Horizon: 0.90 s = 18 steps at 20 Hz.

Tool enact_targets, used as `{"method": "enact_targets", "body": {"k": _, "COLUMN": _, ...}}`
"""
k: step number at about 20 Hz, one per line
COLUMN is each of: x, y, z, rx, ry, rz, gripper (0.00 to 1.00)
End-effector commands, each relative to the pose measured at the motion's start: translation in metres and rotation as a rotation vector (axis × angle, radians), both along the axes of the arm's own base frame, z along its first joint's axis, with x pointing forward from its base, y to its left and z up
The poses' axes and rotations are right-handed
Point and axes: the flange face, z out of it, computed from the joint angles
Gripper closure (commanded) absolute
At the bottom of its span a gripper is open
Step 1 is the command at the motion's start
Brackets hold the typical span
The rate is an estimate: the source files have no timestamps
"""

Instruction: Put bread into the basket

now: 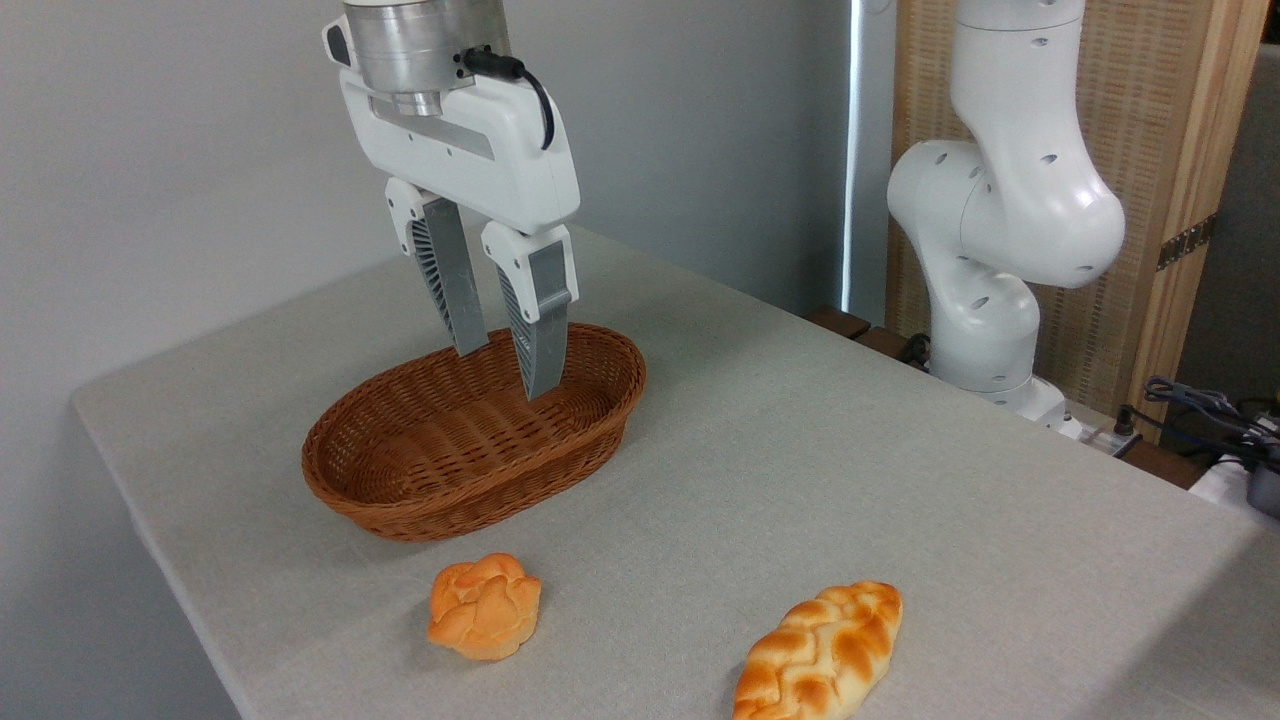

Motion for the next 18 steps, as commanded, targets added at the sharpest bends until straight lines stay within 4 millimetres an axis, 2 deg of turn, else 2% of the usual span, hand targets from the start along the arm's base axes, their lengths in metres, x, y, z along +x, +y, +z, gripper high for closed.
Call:
{"method": "enact_targets", "body": {"k": 1, "x": 0.001, "y": 0.005, "z": 0.0, "rx": -0.02, "ry": -0.002, "rz": -0.024, "gripper": 0.0}}
{"method": "enact_targets", "body": {"k": 15, "x": 0.002, "y": 0.004, "z": 0.0, "rx": -0.009, "ry": -0.005, "rz": -0.029, "gripper": 0.0}}
{"method": "enact_targets", "body": {"k": 18, "x": -0.014, "y": 0.008, "z": -0.007, "rx": -0.008, "ry": 0.013, "rz": -0.038, "gripper": 0.0}}
